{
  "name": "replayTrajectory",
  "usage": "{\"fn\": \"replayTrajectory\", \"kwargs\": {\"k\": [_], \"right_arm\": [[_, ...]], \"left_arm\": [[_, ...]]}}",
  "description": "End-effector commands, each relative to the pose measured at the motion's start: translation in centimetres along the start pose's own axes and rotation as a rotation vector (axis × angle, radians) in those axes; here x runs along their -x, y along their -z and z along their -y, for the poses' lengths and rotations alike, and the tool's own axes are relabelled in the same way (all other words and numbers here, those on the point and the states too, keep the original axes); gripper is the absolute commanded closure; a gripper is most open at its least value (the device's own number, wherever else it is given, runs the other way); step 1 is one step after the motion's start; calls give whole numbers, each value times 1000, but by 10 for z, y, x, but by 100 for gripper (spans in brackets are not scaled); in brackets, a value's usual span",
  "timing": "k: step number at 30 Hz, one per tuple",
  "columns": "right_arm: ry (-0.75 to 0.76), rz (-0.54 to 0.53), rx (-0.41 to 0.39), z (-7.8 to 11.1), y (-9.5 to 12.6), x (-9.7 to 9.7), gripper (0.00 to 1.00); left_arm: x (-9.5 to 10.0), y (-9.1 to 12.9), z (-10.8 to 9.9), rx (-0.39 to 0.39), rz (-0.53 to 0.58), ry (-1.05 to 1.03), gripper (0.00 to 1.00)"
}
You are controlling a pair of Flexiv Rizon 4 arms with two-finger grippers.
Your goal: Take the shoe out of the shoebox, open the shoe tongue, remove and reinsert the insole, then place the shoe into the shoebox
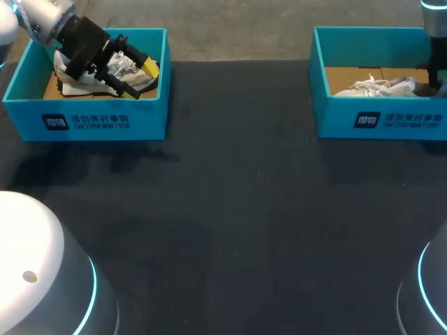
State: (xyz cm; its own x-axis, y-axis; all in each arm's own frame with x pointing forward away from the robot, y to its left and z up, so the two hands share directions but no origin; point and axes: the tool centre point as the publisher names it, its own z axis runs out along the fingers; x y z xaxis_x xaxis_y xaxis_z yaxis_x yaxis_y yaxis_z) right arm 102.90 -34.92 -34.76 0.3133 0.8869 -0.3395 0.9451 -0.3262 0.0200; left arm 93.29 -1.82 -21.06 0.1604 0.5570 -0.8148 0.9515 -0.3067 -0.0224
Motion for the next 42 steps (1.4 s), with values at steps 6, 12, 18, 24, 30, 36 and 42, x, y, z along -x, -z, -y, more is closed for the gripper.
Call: {"fn": "replayTrajectory", "kwargs": {"k": [6, 12, 18, 24, 30, 36, 42], "right_arm": [[-7, -68, 24, 14, 39, 9, 43], [-3, -153, 53, 22, 76, 16, 31], [26, -257, 82, 42, 113, 19, 24], [80, -303, 111, 71, 135, 15, 7], [128, -346, 119, 97, 151, 13, 0], [193, -418, 117, 122, 167, 10, 0], [269, -470, 128, 142, 179, 8, 0]], "left_arm": [[0, 0, 0, -1, -3, -1, 0], [0, 0, 0, -1, -3, -1, 0], [0, 0, 0, -1, -3, -1, 0], [0, 0, 0, -1, -3, -1, 0], [0, 0, 0, -1, -3, -1, 0], [0, 0, 0, -1, -3, -1, 0], [0, 0, 0, -1, -3, -1, 0]]}}
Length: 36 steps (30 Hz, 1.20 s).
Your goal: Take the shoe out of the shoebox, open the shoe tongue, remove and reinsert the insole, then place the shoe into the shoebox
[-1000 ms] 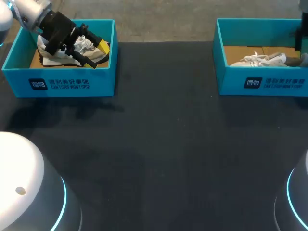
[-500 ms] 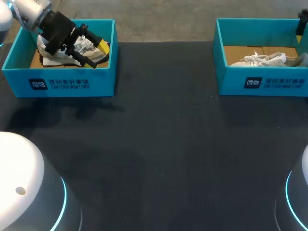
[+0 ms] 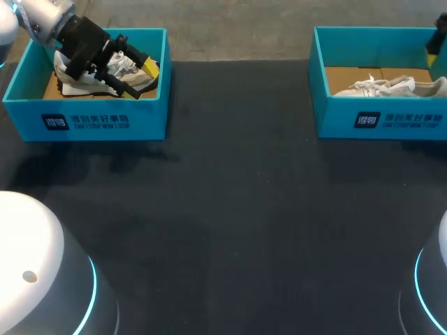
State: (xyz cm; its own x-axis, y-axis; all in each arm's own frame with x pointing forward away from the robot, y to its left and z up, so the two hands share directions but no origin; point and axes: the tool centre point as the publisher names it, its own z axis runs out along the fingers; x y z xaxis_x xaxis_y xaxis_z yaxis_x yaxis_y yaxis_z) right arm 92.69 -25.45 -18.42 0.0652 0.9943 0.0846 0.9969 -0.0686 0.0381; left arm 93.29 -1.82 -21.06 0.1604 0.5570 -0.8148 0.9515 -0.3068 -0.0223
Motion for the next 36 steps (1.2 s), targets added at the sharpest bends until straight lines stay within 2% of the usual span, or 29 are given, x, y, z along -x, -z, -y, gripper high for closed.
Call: {"fn": "replayTrajectory", "kwargs": {"k": [1, 20, 27, 36], "right_arm": [[24, -24, 75, 18, 6, -2, 0], [24, -24, 75, 18, 6, -2, 0], [24, -24, 75, 18, 6, -2, 0], [24, -24, 75, 18, 6, -2, 0]], "left_arm": [[0, 0, 0, -1, -3, -1, 0], [0, 0, 0, -1, -3, -1, 0], [-18, 26, -3, -30, -78, -41, 0], [-43, 72, -16, -2, -222, -59, 0]]}}
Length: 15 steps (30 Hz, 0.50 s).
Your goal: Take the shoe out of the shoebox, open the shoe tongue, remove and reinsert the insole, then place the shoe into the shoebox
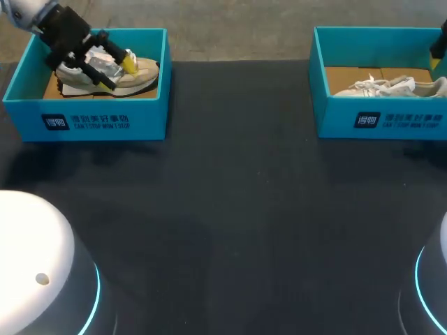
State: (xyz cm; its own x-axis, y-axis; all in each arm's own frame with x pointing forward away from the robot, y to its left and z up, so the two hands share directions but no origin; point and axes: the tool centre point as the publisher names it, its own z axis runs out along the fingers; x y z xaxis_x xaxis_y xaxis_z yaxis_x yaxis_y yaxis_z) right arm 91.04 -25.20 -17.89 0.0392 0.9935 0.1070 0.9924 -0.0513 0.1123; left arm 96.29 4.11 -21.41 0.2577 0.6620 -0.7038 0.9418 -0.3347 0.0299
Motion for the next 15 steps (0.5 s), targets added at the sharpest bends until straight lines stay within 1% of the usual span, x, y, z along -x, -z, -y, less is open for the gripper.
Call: {"fn": "replayTrajectory", "kwargs": {"k": [1, 7, 12, 14, 15], "right_arm": [[0, 0, 3, 1, 0, 0, 0], [0, 0, 3, 1, 0, 0, 0], [0, 0, 3, 1, 0, 0, 0], [0, 0, 3, 1, 0, 0, 0], [0, 0, 3, 1, 0, 0, 0]], "left_arm": [[-10, 24, -6, -15, -77, -1, 0], [-30, 45, -9, -15, -245, 11, 0], [-48, 58, -13, -17, -352, 36, 0], [-55, 62, -14, -7, -401, 46, 0], [-59, 64, -15, 5, -448, 48, 0]]}}
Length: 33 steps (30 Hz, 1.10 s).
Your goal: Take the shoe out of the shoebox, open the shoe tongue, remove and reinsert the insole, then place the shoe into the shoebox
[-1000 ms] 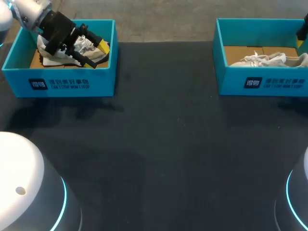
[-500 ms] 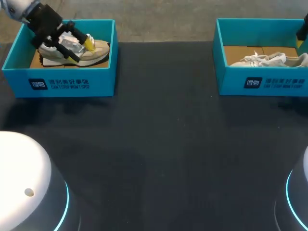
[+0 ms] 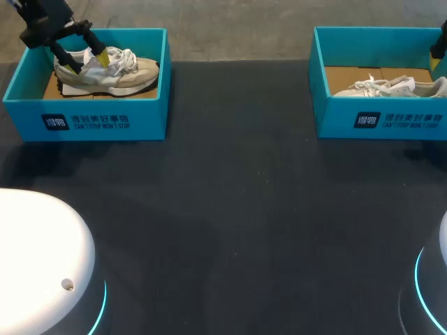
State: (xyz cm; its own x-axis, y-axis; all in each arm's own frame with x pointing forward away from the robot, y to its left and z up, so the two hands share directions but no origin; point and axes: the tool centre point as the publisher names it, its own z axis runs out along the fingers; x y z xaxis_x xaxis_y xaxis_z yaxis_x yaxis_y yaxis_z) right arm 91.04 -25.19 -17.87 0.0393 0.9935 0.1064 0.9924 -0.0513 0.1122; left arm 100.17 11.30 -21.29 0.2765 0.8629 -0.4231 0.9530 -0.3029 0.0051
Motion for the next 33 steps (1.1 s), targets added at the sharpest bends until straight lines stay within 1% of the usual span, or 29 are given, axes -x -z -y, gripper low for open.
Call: {"fn": "replayTrajectory", "kwargs": {"k": [1, 3, 4, 6, 8, 23, 24, 26, 28, 32, 33], "right_arm": [[0, 0, 3, 1, 0, 0, 0], [0, 0, 3, 1, 0, 0, 0], [0, 0, 3, 1, 0, 0, 0], [0, 0, 3, 1, 0, 0, 0], [0, 0, 3, 1, 0, 0, 0], [0, 0, 3, 1, 0, 0, 0], [0, 0, 3, 1, 0, 0, 0], [0, 0, 3, 1, 0, 0, 0], [0, 0, 3, 1, 0, 0, 0], [0, 0, 3, 1, 0, 0, 0], [0, 0, 3, 1, 0, 0, 0]], "left_arm": [[-8, 6, -3, 16, -131, 15, 0], [-16, 6, -4, 49, -212, 25, 0], [-19, 7, -5, 54, -217, 33, 0], [-25, 8, -6, 88, -255, 48, 0], [-29, 9, -6, 114, -255, 77, 0], [-30, 8, -6, 107, -249, 83, 0], [-31, 8, -7, 103, -275, 83, 0], [-38, 9, -10, 112, -308, 91, 0], [-47, 10, -16, 105, -351, 82, 0], [-71, 12, -33, 108, -417, 101, 0], [-77, 11, -38, 98, -439, 103, 0]]}}
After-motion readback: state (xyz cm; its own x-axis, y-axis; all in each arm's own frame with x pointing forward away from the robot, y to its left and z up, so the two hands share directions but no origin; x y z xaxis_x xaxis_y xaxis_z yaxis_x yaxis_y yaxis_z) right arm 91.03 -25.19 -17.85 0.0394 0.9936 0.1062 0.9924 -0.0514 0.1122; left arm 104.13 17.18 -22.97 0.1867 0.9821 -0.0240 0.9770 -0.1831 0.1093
